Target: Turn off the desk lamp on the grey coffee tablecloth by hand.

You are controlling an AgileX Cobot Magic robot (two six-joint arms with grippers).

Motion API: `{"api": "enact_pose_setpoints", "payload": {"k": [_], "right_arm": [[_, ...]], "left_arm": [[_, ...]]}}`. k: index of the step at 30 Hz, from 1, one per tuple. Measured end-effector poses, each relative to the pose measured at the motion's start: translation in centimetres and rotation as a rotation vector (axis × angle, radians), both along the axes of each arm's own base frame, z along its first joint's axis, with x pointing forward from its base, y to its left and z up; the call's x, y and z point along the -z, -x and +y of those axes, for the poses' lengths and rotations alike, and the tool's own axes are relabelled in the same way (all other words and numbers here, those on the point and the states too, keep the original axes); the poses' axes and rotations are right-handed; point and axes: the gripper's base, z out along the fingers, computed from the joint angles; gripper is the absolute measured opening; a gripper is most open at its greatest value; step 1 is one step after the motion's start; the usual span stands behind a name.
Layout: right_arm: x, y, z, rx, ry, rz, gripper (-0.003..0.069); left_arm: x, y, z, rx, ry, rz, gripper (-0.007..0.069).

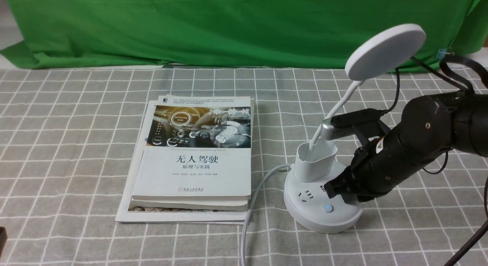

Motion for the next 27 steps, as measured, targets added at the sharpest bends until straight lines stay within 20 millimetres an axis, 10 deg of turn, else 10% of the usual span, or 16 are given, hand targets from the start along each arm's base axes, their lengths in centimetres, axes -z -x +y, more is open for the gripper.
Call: {"api": "enact_pose_setpoints", "payload": {"k": [8,16,19,27], "right_arm": [[-2.3,0.4,-1.2,0.043,-0.023,-0.029,0.0036],[-6.3,1.2,-9.0,0.261,-0.022,-0.084,0.0036],[-9.1,3.2,-12.3,0.367,-0.043,-0.238,0.0035],[-13.9,12.5,-13.3,0.357,-0.144,-0.807,0.0035]], "left_arm": [[0.0,0.0,0.0,0.0,0.0,0.0,0.0019],[0.0,0.0,0.0,0.0,-0.001,0.0,0.0019],[0.0,0.0,0.0,0.0,-0.001,0.0,0.0019],[0.0,0.0,0.0,0.0,-0.001,0.0,0.0019]]}}
